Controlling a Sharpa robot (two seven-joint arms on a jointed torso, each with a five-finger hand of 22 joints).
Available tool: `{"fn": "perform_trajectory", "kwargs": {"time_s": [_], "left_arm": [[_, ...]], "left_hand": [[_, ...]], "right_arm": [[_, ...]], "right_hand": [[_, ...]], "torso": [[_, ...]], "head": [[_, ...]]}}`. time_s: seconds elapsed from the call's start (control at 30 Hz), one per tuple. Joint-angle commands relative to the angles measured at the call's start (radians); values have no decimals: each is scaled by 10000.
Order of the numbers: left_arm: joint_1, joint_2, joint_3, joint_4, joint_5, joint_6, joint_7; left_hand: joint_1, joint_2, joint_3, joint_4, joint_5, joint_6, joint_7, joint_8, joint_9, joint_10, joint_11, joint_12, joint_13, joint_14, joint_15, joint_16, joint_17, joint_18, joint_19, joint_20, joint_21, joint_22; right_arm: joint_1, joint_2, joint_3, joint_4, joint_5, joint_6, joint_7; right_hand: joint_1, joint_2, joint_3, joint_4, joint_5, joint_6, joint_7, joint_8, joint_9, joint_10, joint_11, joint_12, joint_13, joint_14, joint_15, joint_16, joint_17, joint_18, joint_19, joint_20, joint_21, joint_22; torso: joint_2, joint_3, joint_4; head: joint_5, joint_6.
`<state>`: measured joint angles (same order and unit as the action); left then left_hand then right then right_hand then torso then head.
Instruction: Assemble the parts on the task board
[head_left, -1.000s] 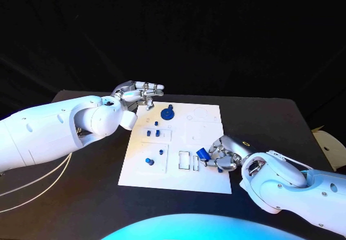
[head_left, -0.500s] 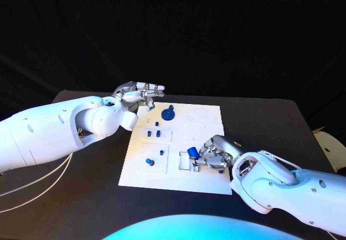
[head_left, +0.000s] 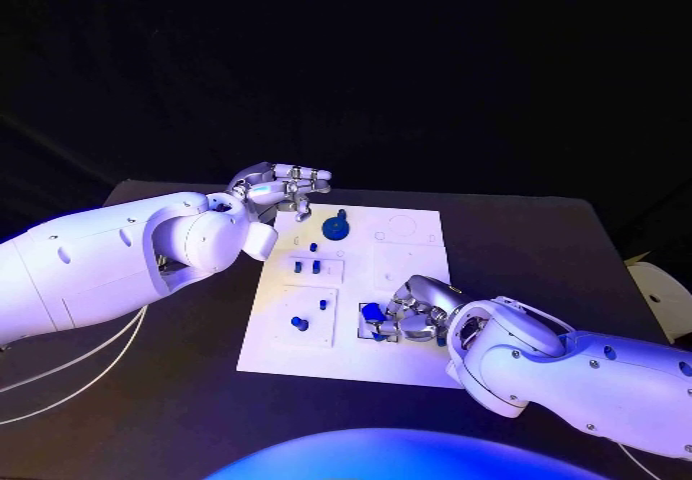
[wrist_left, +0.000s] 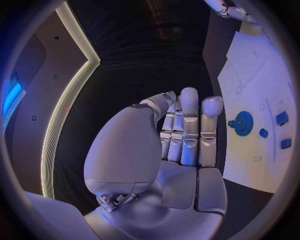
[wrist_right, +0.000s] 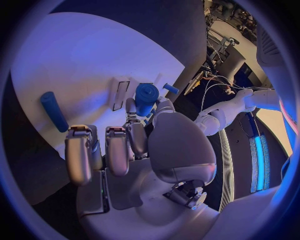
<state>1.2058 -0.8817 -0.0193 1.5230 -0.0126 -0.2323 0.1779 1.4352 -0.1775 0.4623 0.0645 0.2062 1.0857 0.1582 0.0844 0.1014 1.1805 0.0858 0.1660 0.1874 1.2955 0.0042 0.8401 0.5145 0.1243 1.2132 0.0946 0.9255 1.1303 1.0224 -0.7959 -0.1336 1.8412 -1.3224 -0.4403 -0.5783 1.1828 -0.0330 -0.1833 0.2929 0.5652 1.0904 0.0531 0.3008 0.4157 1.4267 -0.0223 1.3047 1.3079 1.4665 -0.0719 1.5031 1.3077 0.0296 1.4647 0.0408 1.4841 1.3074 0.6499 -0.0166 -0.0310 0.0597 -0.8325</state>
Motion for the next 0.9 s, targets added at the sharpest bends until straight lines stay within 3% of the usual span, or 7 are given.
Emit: {"fn": "perform_trajectory", "kwargs": {"time_s": [0.03, 0.1, 0.23, 0.37, 0.43, 0.7, 0.9], "left_arm": [[1, 24, 5, 7, 53, 175, 99], [1, 23, 4, 7, 53, 174, 96], [1, 21, 4, 5, 53, 175, 91], [1, 16, 4, 7, 53, 180, 85], [1, 11, 4, 5, 53, 179, 82], [1, -10, 3, 6, 53, 185, 76], [1, -31, 2, 9, 53, 188, 67]], "left_hand": [[45, 22, -33, -36, -7, -34, 44, 9, -19, -59, 9, 55, 4, -37, 3, -30, -11, 195, -17, 5, -32, -17], [65, 28, -33, -50, -6, -35, 45, 9, -20, -61, 8, 60, 4, -37, 2, -30, -12, 195, -14, 3, -32, -17], [84, 35, -33, -62, -6, -35, 46, 10, -22, -63, 8, 64, 4, -38, 0, -29, -13, 195, -12, 1, -33, -18], [85, 35, -35, -64, -7, -36, 47, 10, -23, -64, 9, 64, 4, -38, 1, -29, -13, 195, -12, 1, -34, -19], [84, 35, -37, -63, -7, -37, 49, 10, -23, -65, 11, 65, 3, -39, 1, -29, -13, 195, -12, 1, -35, -20], [81, 36, -41, -61, -8, -38, 52, 9, -24, -66, 13, 66, 3, -39, 2, -29, -14, 195, -12, 1, -37, -21], [81, 36, -41, -61, -8, -38, 52, 9, -24, -66, 13, 66, 3, -39, 2, -29, -14, 195, -12, 1, -37, -21]], "right_arm": [[-5, 81, 3, -133, 86, 282, -77], [-5, 135, 3, -211, 81, 225, -82], [-4, 215, 3, -291, 56, 170, -71], [-4, 248, 3, -312, -13, 164, -25], [-5, 248, 3, -289, -55, 125, 20], [-6, 132, 3, -136, -285, 21, 91], [-8, -51, 2, 103, -471, -52, 200]], "right_hand": [[-58, 76, -40, -2, -42, 94, -5, -1, 13, -27, 34, -32, 36, 740, -72, -31, 1137, -103, 696, -68, -27, 2381], [-144, 80, -92, -5, -207, 85, -3, -5, 38, -38, 33, -59, 21, 734, -73, -45, 1113, -97, 684, -71, -54, 2374], [-688, -33, -338, 1, -1759, 12, 30, -34, 124, -117, 69, -197, -71, 711, -53, -99, 1019, -69, 624, -60, -191, 2335], [-1606, -711, -239, 38, -3419, -222, 132, -137, 200, -371, 156, -586, -375, 677, 19, -186, 883, -8, 496, -4, -491, 2250], [-1979, -1054, -107, 55, -3855, -299, 166, -170, 232, -469, 186, -736, -492, 669, 48, -209, 854, 12, 456, 23, -586, 2224], [-2234, -1171, 34, 54, -4044, -321, 177, -171, 285, -529, 202, -840, -572, 672, 63, -210, 868, 18, 445, 46, -617, 2216], [-1985, -829, 326, 26, -3150, -219, 133, -102, 398, -425, 166, -725, -463, 687, 40, -194, 913, 1, 488, 41, -531, 2243]], "torso": [[-3, 2, -1], [0, 0, -2], [1, 1, 1], [-3, -3, 1], [-3, -1, -3], [-5, 2, -4], [0, 8, -10]], "head": [[-7, 10], [-4, 11], [2, 20], [-5, 20], [-4, 19], [-9, 11], [-7, 4]]}}
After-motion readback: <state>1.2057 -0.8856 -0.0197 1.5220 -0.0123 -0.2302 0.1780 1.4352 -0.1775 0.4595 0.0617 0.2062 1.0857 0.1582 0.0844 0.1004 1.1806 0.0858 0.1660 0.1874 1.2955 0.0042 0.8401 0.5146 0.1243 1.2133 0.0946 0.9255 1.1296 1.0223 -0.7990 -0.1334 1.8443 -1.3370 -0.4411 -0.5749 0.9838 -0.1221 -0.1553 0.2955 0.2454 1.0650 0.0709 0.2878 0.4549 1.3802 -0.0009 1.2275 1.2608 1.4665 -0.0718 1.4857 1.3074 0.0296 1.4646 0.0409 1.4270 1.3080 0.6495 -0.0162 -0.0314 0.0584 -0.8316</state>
